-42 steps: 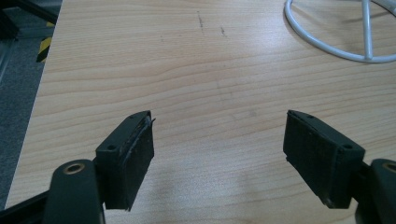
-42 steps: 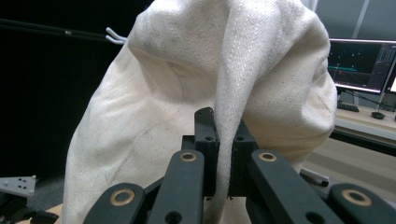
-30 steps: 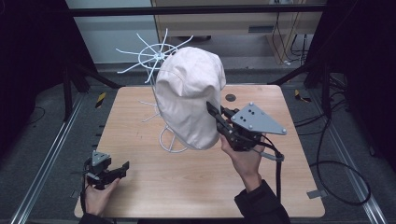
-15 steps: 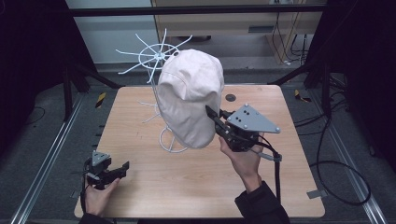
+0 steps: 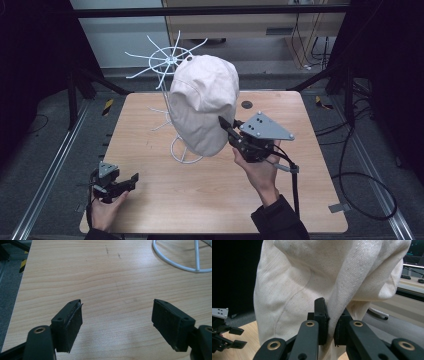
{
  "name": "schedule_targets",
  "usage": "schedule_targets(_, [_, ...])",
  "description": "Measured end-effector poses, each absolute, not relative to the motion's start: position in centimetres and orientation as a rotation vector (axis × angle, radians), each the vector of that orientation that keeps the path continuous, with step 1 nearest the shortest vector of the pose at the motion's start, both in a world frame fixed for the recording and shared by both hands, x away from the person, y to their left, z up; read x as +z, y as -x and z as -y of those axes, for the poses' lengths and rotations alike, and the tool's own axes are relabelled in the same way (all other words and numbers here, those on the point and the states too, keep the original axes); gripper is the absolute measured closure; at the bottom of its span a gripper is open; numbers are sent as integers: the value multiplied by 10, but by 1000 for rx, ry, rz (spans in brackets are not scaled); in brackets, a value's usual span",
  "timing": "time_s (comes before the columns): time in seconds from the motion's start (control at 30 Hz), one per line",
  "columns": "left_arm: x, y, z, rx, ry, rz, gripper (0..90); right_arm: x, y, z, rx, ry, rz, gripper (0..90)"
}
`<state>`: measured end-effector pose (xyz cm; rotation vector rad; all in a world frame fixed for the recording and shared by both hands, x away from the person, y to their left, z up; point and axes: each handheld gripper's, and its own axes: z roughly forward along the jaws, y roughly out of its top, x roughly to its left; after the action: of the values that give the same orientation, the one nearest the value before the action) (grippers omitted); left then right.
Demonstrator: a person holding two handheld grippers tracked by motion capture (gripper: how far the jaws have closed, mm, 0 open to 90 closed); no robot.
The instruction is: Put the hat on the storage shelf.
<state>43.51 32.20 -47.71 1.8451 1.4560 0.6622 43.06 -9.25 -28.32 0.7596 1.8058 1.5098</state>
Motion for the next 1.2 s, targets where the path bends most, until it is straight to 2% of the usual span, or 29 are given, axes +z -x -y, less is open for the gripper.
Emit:
schedule_targets(0.77, [-477, -435, -322, 661, -1845, -1458, 239, -293, -439, 91, 1497, -819, -1866, 743])
schedule_targets(0.93, [-477, -435, -322, 661, -1846, -1458, 239, -293, -439, 91, 1510, -823, -1868, 690])
schedule_targets(1.2, [-477, -435, -322, 662, -1847, -1458, 239, -293, -434, 98, 1532, -823, -1841, 555])
